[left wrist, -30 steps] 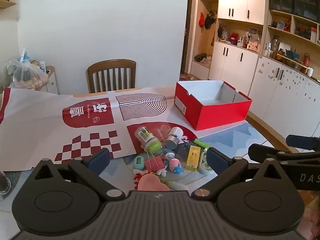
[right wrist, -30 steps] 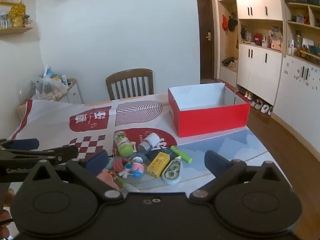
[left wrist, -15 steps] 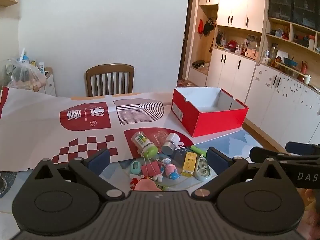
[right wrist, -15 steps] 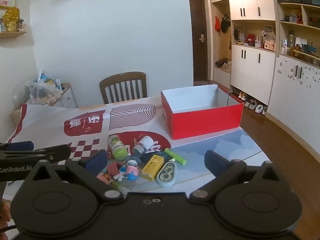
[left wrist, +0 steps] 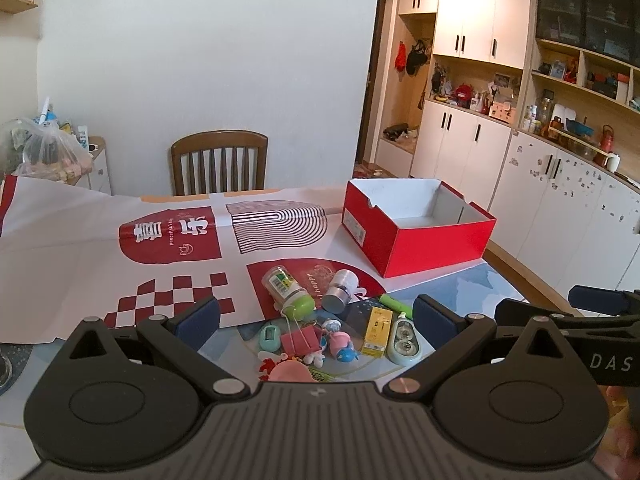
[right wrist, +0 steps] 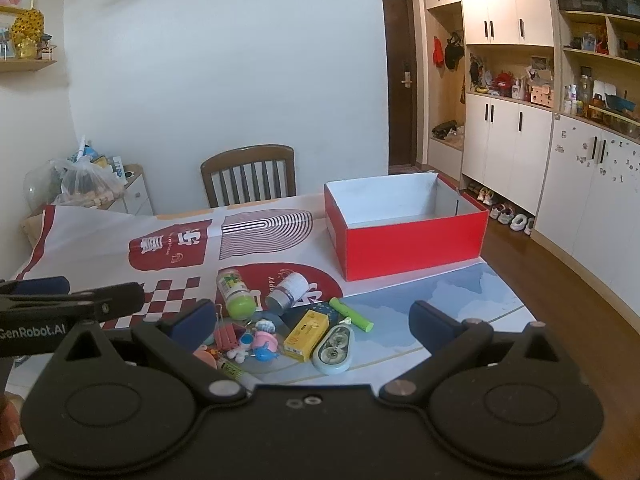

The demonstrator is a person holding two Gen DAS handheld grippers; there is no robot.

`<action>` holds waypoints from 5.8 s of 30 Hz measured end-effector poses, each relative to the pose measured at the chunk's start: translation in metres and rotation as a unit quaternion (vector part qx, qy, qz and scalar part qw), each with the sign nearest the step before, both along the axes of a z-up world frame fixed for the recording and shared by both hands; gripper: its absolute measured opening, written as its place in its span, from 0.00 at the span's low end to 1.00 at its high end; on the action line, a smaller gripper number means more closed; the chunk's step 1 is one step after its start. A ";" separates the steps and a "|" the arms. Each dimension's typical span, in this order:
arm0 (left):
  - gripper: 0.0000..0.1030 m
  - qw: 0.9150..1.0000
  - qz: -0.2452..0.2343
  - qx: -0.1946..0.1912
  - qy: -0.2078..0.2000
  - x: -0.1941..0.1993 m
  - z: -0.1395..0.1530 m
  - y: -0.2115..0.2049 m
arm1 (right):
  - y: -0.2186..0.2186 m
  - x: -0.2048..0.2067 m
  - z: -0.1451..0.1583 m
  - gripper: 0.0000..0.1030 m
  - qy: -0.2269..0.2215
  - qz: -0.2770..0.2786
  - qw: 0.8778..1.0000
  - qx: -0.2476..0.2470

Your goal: Organize rigid objects

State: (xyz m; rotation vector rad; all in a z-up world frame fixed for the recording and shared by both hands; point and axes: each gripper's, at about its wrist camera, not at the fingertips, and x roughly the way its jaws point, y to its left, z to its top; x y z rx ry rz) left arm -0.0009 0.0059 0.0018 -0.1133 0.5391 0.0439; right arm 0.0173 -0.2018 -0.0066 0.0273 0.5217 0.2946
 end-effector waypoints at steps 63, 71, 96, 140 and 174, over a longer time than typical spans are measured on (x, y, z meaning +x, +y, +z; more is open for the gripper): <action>0.99 0.990 0.031 -0.024 0.138 0.090 -0.137 0.021 | 0.017 0.142 -0.107 0.82 0.131 0.110 0.982 -0.085; 0.94 0.984 0.047 -0.018 0.172 0.091 -0.158 0.019 | 0.027 0.158 -0.133 0.76 0.157 0.123 0.973 -0.118; 0.55 0.982 -0.001 0.036 0.184 0.091 -0.164 -0.011 | 0.037 0.178 -0.161 0.57 0.185 0.112 0.967 -0.134; 0.72 0.991 0.011 -0.002 0.130 0.090 -0.124 -0.013 | 0.004 0.168 -0.119 0.57 0.158 0.157 0.970 -0.096; 0.72 0.992 -0.059 -0.011 0.110 0.373 -0.038 -0.124 | -0.085 0.381 -0.048 0.57 0.080 0.148 0.978 -0.123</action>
